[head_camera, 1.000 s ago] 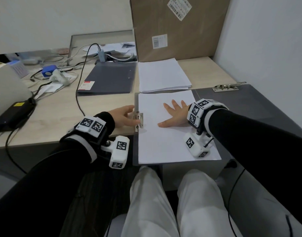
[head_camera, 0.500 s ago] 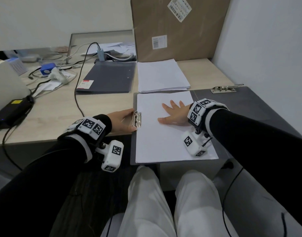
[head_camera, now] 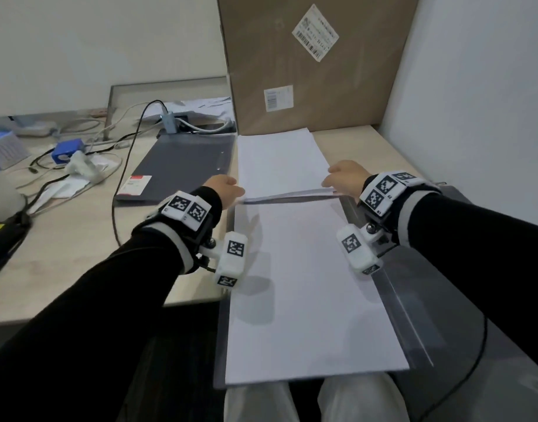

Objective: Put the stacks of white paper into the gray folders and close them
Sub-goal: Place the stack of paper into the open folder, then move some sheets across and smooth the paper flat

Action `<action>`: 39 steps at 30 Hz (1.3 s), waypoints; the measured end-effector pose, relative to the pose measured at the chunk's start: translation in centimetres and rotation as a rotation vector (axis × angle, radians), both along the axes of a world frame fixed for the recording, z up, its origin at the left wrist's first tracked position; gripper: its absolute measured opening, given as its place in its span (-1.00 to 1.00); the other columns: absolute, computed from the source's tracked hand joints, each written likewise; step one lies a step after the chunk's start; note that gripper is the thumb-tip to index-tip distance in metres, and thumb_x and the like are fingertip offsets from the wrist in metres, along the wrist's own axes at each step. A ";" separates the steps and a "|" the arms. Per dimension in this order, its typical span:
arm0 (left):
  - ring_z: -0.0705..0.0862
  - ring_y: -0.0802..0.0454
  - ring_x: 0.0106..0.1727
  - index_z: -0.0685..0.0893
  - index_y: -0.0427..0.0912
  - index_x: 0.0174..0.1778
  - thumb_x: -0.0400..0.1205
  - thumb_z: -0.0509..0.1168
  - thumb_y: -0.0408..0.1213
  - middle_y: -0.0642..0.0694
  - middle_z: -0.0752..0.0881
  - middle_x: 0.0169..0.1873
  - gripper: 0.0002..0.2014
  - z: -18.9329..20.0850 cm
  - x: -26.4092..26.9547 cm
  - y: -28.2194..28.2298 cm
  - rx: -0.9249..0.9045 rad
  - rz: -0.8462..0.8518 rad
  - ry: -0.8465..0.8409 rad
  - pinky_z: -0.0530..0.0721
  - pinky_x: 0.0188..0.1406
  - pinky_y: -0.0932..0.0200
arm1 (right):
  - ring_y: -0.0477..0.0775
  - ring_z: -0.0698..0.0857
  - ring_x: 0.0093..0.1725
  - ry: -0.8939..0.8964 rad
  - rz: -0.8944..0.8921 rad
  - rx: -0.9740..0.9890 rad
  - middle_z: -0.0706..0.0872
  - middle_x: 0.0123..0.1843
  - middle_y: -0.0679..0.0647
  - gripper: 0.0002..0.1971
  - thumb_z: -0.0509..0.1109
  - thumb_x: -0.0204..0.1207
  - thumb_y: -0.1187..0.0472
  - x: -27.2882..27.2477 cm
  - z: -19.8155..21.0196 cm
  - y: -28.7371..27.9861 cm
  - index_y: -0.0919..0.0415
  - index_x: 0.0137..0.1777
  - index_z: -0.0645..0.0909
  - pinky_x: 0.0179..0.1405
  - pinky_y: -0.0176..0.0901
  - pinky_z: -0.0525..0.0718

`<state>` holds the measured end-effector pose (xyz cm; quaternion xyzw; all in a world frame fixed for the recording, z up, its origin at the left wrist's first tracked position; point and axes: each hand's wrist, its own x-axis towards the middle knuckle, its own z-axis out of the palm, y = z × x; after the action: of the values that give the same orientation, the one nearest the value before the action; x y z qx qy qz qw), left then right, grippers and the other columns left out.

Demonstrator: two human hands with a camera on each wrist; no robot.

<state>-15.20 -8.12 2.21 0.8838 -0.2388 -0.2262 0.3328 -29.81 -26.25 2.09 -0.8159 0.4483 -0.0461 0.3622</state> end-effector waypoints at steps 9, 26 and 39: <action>0.51 -0.23 0.43 0.29 -0.38 0.54 0.66 0.17 -0.17 -0.29 0.47 0.47 -0.44 -2.5 3.9 -7.9 0.075 0.067 0.019 0.45 0.22 0.13 | 0.19 0.48 0.47 -0.015 0.048 0.199 0.48 0.47 0.10 -0.13 0.50 0.31 -0.02 4.6 -4.3 -6.5 0.26 0.56 0.21 0.48 0.14 0.47; 0.58 -0.11 0.03 0.37 -0.34 0.50 0.61 0.28 -0.26 -0.17 0.59 0.10 -0.46 -1.7 5.2 -9.7 -0.279 0.200 0.112 0.60 0.27 0.02 | 0.06 -0.30 0.70 0.130 0.182 0.107 -0.22 0.73 0.09 -0.03 0.14 0.56 -0.30 4.6 -4.9 -5.6 0.28 0.68 -0.26 0.69 0.11 -0.19; 0.54 -0.22 0.43 0.50 -0.37 0.43 0.70 0.08 -0.43 -0.31 0.56 0.41 -0.63 1.0 4.1 -8.9 -0.019 0.059 -0.161 0.56 0.01 0.22 | 0.17 0.50 0.47 -0.293 -0.087 0.283 0.37 0.59 0.13 -0.23 0.31 0.50 -0.13 3.6 -3.2 -6.7 0.21 0.62 0.17 0.41 0.11 0.53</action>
<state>-11.14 -17.03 3.23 0.9024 -0.2409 -0.1424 0.3275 -26.16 -33.00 -1.09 -0.7212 0.4277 -0.1165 0.5323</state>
